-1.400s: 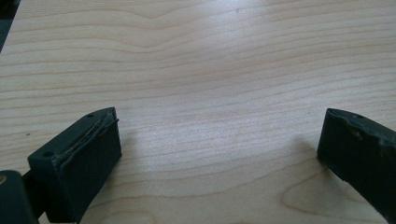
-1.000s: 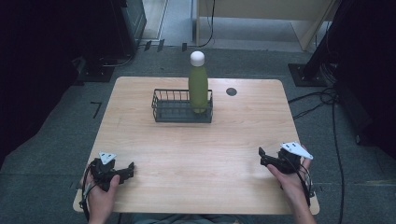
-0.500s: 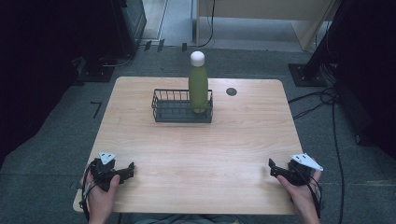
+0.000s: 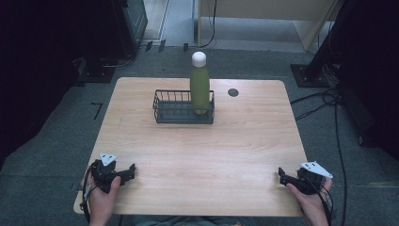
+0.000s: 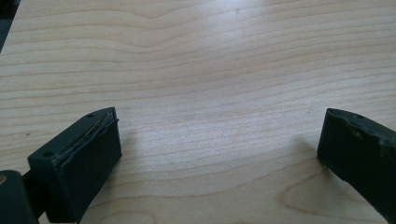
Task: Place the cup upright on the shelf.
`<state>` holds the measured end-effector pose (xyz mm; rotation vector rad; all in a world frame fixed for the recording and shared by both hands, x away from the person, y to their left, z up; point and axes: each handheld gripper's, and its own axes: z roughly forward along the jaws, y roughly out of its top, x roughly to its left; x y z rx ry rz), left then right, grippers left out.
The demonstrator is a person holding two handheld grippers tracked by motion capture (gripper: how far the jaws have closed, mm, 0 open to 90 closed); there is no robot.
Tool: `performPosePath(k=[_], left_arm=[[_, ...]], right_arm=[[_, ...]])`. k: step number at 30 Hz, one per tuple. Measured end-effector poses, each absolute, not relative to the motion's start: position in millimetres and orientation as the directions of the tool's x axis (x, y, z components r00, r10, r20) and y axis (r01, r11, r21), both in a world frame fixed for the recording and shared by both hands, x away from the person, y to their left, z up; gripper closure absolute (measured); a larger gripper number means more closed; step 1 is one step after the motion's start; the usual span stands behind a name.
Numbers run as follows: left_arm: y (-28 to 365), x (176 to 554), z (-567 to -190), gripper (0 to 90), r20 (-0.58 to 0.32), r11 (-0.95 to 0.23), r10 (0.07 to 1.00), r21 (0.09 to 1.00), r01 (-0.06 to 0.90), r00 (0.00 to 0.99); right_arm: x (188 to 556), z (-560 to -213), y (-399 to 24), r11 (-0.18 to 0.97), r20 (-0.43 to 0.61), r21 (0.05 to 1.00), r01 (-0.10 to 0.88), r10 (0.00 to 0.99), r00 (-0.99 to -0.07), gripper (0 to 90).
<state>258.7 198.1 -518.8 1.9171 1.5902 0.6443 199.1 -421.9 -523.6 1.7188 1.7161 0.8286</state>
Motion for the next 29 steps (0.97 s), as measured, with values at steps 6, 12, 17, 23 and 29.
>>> performPosePath(k=[6,12,17,23,29], left_arm=[[198.1,258.6,-518.8,0.0,0.011,-0.139,0.984,0.687,0.714,0.180],[198.1,258.6,-518.9,0.0,0.011,-0.138,0.984,0.687,0.714,0.180],[198.2,258.5,-518.8,0.0,0.012,-0.140,0.983,0.686,0.714,0.182],[198.1,258.6,-518.9,0.0,0.011,-0.138,0.984,0.687,0.714,0.180],[198.1,258.6,-518.9,0.0,0.011,-0.138,0.984,0.687,0.714,0.180]], right_arm=[[196.4,-525.8,-425.0,-0.009,0.023,0.720,0.694,1.000,-0.012,4.7],[191.4,-525.9,-427.1,-0.009,0.024,0.719,0.695,1.000,-0.012,4.4],[187.2,-526.2,-428.3,0.000,0.026,0.721,0.693,0.999,-0.027,5.6],[184.9,-525.5,-427.8,0.018,0.027,0.729,0.684,0.998,-0.054,10.6],[184.8,-525.4,-428.1,0.018,0.025,0.731,0.682,0.998,-0.053,11.9]])
